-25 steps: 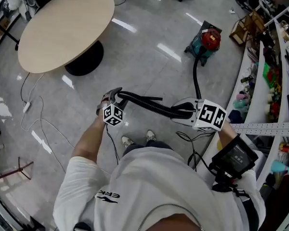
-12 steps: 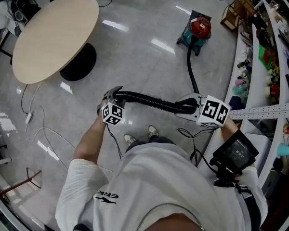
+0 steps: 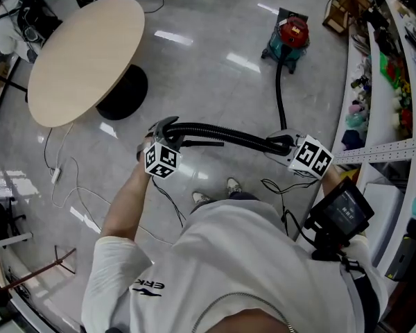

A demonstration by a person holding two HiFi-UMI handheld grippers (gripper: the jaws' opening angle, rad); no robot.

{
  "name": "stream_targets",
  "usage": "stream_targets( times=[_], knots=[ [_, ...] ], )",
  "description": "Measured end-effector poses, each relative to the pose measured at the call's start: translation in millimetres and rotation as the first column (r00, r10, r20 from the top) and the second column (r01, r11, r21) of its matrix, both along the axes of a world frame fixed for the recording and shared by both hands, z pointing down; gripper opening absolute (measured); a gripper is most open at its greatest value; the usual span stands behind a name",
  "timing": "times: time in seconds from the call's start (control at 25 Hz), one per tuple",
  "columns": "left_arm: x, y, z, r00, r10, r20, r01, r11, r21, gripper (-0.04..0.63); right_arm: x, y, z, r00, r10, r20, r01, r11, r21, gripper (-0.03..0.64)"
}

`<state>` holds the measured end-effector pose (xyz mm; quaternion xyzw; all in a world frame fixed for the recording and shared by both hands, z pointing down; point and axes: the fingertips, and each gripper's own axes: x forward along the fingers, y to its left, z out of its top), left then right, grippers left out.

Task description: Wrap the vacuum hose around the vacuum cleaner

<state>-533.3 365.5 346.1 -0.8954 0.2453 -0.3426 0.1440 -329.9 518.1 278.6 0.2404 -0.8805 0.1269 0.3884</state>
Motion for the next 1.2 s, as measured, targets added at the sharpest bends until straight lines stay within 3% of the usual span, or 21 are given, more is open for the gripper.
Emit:
stream_targets(
  times=[0.28,0.4,0.6,0.68,0.8,0.88,0.92,1.04,1.2],
  knots=[
    [17,-12,-36,1.000,0.026,-0.009,-0.026,1.000,0.005,0.146,18,-11,16,0.980,0.198,-0.015,-0.196,0.976,0.096,0.140],
    [26,-14,-45,0.999,0.052,-0.006,-0.052,0.999,0.013,0.146,16,-7,27,0.975,0.218,-0.050,-0.210,0.968,0.135,0.145],
    [40,-12,-58,0.995,0.094,-0.025,-0.094,0.996,0.008,0.146,12,-1,54,0.968,0.220,-0.118,-0.202,0.968,0.147,0.241],
    [47,-11,-67,0.993,0.104,-0.052,-0.104,0.995,0.000,0.146,14,0,61,0.957,0.249,-0.151,-0.222,0.959,0.174,0.252],
    [57,-11,-80,0.989,0.129,-0.070,-0.129,0.992,0.011,0.146,31,-7,63,0.909,0.354,-0.217,-0.294,0.918,0.266,0.248],
    [64,-12,-83,0.986,0.152,-0.065,-0.151,0.988,0.025,0.146,46,-11,57,0.872,0.424,-0.244,-0.340,0.883,0.323,0.164],
    [69,-13,-83,0.985,0.164,-0.062,-0.162,0.986,0.031,0.146,54,-12,53,0.859,0.450,-0.245,-0.358,0.869,0.342,0.164],
    [88,-13,-82,0.980,0.194,-0.054,-0.191,0.980,0.047,0.146,80,-8,37,0.832,0.512,-0.215,-0.408,0.826,0.390,0.163],
    [124,-15,-80,0.971,0.233,-0.059,-0.231,0.972,0.047,0.146,120,-2,2,0.787,0.603,-0.135,-0.482,0.736,0.475,0.163]
  ],
)
